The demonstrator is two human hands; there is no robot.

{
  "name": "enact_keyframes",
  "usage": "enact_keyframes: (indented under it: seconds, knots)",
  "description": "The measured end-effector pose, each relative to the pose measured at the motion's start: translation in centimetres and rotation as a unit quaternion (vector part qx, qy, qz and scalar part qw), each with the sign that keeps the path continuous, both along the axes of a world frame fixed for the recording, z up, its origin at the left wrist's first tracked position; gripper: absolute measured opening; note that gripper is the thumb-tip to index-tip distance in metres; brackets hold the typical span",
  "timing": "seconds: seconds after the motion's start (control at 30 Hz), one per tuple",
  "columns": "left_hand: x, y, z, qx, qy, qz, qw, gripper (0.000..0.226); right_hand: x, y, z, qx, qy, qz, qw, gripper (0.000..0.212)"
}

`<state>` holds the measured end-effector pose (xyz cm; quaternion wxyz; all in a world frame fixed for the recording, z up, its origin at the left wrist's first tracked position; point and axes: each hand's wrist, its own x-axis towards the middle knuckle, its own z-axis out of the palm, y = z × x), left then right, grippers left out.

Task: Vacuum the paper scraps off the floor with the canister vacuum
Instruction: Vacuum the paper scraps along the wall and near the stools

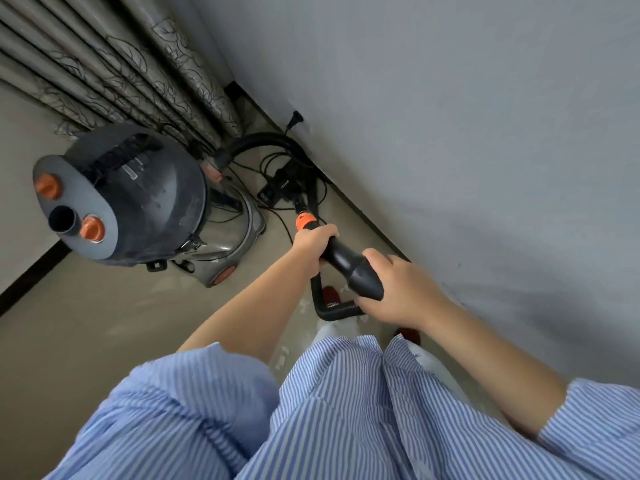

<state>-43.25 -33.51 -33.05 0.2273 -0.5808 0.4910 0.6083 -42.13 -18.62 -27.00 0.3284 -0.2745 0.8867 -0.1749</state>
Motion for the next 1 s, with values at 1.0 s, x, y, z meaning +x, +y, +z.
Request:
enact_keyframes:
  seconds: [1.0]
  knots:
    - [0.9, -0.7, 0.1, -0.007, 0.038, 0.052, 0.998, 0.019, 0.5, -0.7, -0.9, -0.037, 0.046, 0.011, 0.998, 0.064]
